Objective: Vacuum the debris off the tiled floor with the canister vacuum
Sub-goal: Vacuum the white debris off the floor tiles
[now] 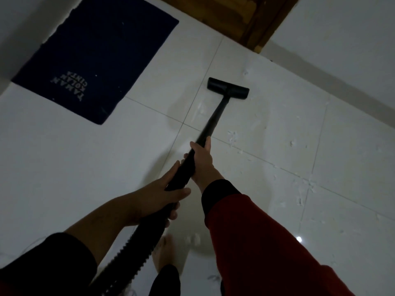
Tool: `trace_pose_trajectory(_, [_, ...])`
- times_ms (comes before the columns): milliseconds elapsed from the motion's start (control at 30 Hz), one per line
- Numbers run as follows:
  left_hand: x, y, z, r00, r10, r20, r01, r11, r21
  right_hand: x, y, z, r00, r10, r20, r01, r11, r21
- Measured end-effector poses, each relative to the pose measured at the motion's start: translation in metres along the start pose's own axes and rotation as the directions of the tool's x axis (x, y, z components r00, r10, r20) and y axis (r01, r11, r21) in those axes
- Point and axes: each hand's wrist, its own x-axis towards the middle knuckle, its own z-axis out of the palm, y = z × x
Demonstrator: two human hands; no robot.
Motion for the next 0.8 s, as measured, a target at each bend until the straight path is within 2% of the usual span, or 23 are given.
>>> trace_pose_trajectory(300, [0.080, 0.076, -0.001, 0.998, -0.006, -0.068, 0.006, 1.000, 0.003, 0.067, -0.088, 0.010, 1.000, -0.007, -0.018, 0.008, 1.000, 0.003])
trace_pose_trajectory(600, [0.162, 0.145, 0.034, 0.992, -0.026, -0.123, 0.019, 0.998, -0.058, 0.128, -0.188, -0.011, 0.999, -0.040, 0.017, 0.042, 0.984, -0.171])
trace_pose_trajectory(700, [0.183, 0.165, 0.042, 0.989, -0.038, -0.140, 0.031, 0.998, -0.051, 0.144, -0.212, -0.015, 0.998, -0.051, 0.021, 0.053, 0.988, -0.144])
trace_pose_trajectory(800, [0.197, 0.181, 0.047, 0.988, -0.046, -0.146, 0.040, 0.998, -0.045, 0.153, -0.231, -0.018, 0.998, -0.011, 0.061, 0.012, 1.000, -0.015])
